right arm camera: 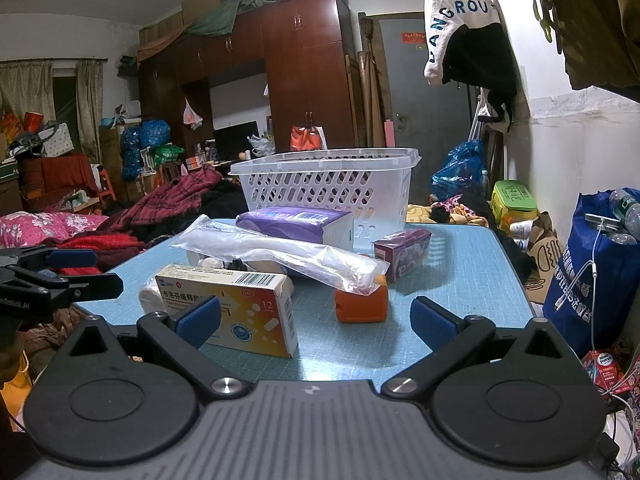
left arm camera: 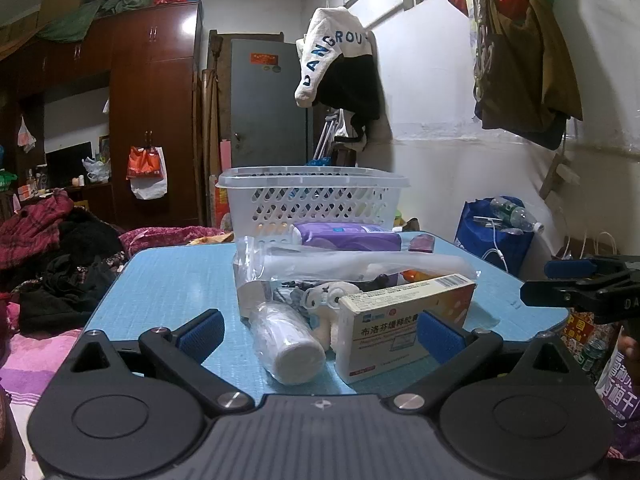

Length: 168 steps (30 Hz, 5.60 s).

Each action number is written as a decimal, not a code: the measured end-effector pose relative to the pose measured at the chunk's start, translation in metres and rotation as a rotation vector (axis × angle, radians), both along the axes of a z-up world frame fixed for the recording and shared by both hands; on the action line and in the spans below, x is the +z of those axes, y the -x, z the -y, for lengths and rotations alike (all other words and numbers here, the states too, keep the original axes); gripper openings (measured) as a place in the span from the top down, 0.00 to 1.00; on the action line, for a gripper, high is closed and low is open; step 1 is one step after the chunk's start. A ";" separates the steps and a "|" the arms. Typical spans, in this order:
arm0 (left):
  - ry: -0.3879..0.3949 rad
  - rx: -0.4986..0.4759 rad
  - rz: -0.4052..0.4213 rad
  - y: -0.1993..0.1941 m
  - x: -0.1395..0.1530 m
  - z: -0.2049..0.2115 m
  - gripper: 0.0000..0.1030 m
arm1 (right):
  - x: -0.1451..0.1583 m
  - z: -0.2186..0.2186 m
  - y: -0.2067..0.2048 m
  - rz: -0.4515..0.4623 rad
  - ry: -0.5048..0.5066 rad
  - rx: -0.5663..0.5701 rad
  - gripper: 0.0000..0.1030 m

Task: Organize objects

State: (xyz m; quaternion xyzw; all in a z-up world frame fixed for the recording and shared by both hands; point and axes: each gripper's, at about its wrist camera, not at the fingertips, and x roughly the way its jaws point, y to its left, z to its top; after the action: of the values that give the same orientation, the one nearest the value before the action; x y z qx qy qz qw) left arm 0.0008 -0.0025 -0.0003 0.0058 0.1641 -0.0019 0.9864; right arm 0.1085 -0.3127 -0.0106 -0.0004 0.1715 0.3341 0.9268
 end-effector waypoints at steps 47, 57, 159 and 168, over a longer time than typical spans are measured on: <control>0.020 -0.006 0.004 -0.001 0.000 -0.003 0.00 | 0.000 0.000 0.000 0.001 0.001 -0.004 0.00; 0.020 -0.011 0.004 -0.002 -0.001 -0.003 0.00 | 0.000 0.000 0.000 0.001 0.002 -0.004 0.00; 0.066 -0.138 -0.082 -0.316 0.067 -0.065 0.56 | 0.048 -0.124 -0.190 0.036 0.211 0.003 0.71; 0.015 -0.075 0.065 -0.262 0.082 -0.069 0.11 | 0.062 -0.102 -0.172 0.089 0.192 -0.058 0.05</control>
State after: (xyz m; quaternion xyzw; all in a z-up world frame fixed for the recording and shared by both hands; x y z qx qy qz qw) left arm 0.2624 0.0666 0.0819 0.0047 0.1317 -0.0398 0.9905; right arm 0.2806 -0.2106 0.0513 -0.0990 0.1614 0.2890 0.9384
